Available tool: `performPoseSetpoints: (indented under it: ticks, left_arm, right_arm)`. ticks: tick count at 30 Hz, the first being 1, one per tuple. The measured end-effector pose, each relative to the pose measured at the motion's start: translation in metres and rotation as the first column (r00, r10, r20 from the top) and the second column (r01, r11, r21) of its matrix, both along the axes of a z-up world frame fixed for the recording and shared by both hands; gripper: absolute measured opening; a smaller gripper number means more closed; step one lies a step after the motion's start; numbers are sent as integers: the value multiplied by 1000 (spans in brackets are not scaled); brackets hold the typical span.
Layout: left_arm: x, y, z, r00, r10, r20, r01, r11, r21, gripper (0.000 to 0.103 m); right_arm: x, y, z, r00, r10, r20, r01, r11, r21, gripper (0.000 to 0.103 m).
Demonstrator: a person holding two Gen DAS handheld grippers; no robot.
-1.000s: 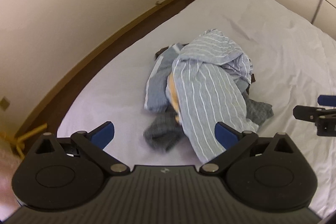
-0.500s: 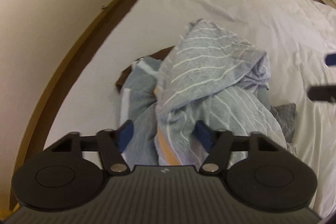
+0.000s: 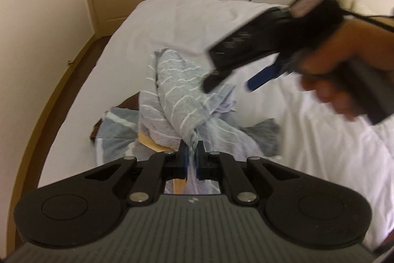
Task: Fold clothes
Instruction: 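Grasp the striped T-shirt with the left gripper while the right gripper grasps it too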
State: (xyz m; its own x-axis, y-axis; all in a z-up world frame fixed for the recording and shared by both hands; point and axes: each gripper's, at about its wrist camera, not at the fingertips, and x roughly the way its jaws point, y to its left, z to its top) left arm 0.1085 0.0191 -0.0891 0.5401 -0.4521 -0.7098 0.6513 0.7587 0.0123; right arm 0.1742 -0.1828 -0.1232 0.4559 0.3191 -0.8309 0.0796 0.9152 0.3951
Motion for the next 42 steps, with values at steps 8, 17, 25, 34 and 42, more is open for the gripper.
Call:
performPoseSetpoints:
  ticks: [8,17,25,34,42]
  left_arm:
    - [-13,0,0,1000,-24,-10,24,1000,16,3]
    - [-13,6,5,1000,6,-21,-6,999,-34,46]
    - [-5,23,-3,996,69,-59,-74,995,-74,60]
    - [14,-11,-34,985,-61,-161,59,998,-18,60]
    - [-31,-80,-59,921,-306,-241,322,946,29,52]
  right_arm:
    - [3,-11,-33,979,-186,-80,198,963,182,51]
    - [-16,-34,14,976,-206,69,205,979,22,4]
    - [-79,-102,73,948,-262,180,290,945,-153,3]
    - [-181,-155,51,911,-406,69,406,856,-322,3]
    - [-247,-199,40,825,-565,10,520,751,-406,3]
